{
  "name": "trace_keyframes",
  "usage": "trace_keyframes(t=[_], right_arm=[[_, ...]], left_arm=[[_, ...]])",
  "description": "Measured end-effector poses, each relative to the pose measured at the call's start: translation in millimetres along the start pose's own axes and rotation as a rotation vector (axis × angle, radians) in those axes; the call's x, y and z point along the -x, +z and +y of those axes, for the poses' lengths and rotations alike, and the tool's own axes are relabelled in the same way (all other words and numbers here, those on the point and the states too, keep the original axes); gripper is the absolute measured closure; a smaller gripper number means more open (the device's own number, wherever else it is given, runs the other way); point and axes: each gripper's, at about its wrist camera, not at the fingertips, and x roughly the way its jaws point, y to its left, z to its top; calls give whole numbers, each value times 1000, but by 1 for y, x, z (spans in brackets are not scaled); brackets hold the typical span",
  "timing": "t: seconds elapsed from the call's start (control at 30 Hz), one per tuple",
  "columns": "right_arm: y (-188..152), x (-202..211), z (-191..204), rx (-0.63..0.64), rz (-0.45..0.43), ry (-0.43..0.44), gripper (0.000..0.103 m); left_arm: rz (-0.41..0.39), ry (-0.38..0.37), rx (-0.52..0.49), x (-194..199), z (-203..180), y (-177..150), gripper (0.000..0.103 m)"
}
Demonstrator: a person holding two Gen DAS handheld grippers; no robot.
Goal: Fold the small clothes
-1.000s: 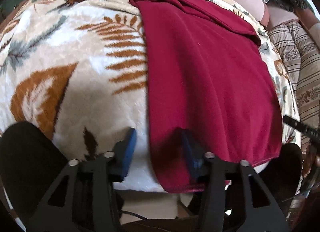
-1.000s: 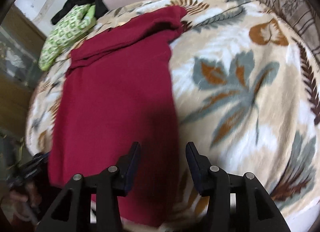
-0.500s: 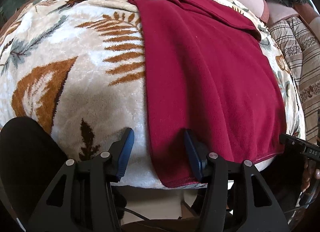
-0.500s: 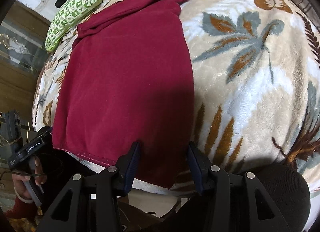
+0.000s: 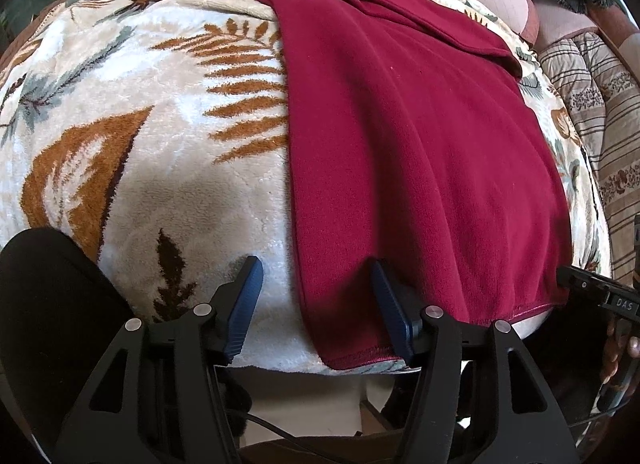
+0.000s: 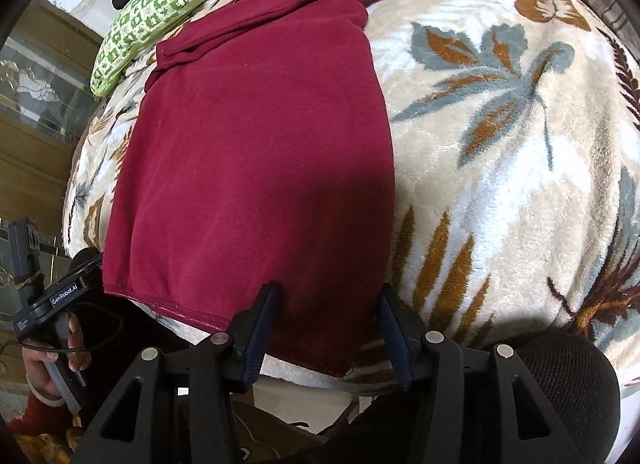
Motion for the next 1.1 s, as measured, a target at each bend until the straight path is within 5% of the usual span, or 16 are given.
trace_keyframes(t=[0.17,0.3,0.4,0.8,1.1], right_arm=[[-2,-2,6,41,-14,-28,54],[-3,-1,13,114,-29,-9,76],[0,2,12,108,-44,26,90],[32,58,18,74,-255,249,92],[93,71,35,85,-354,264,92]], left_arm=[[-7,-9,-23,0,-2,-1,48],[-12,-25,-31,3,-3,-2,85],[-4,-50,-46,6,-5,-1,94],[-67,-175,34,43,13,25,96],[-130,-191,26,56,11,71,96]])
